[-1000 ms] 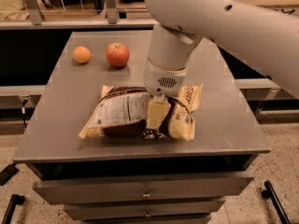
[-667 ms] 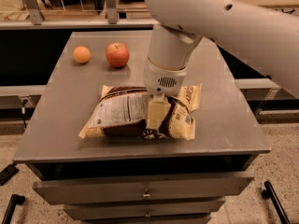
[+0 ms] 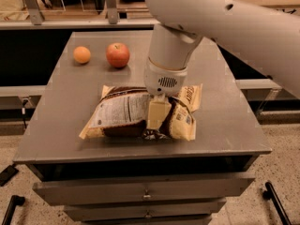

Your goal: Pick brown chip bag

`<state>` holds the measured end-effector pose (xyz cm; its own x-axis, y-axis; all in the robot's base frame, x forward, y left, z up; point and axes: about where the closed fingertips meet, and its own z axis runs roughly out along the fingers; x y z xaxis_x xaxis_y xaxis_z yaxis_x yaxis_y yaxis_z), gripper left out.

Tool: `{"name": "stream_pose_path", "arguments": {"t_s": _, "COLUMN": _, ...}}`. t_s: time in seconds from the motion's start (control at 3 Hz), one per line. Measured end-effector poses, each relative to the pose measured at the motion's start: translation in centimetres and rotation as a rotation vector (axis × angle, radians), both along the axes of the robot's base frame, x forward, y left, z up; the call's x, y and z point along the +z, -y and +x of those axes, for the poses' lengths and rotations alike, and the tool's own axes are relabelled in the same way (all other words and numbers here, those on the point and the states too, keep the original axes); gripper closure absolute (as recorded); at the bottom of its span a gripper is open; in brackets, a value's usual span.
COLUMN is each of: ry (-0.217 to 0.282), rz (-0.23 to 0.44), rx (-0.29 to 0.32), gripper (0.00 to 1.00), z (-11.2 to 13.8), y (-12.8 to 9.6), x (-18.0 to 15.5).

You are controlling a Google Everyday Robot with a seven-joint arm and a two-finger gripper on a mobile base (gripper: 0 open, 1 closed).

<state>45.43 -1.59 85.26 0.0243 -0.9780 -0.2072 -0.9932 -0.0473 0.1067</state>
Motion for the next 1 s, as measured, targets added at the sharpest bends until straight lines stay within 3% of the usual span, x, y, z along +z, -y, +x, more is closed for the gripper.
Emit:
{"name": "stream_pose_path", "arguments": {"t_s": 0.33, "ry": 0.083, "rz": 0.044, "rx": 0.033, "gripper": 1.00, "z": 0.5, "y": -0.3, "x": 3.6}}
{"name": "stream_pose_path", "arguments": {"t_s": 0.67, "ry": 0.240, "rz": 0.134, "rx": 0.102, "gripper": 1.00, "z": 1.3, "y": -0.9, "x": 11.2}}
{"name": "stream_pose_path", "arguments": {"t_s": 1.0, "ry": 0.290, "rz": 0.162, "rx": 0.109, "gripper": 1.00, "z": 1.7, "y": -1.1, "x": 13.4}}
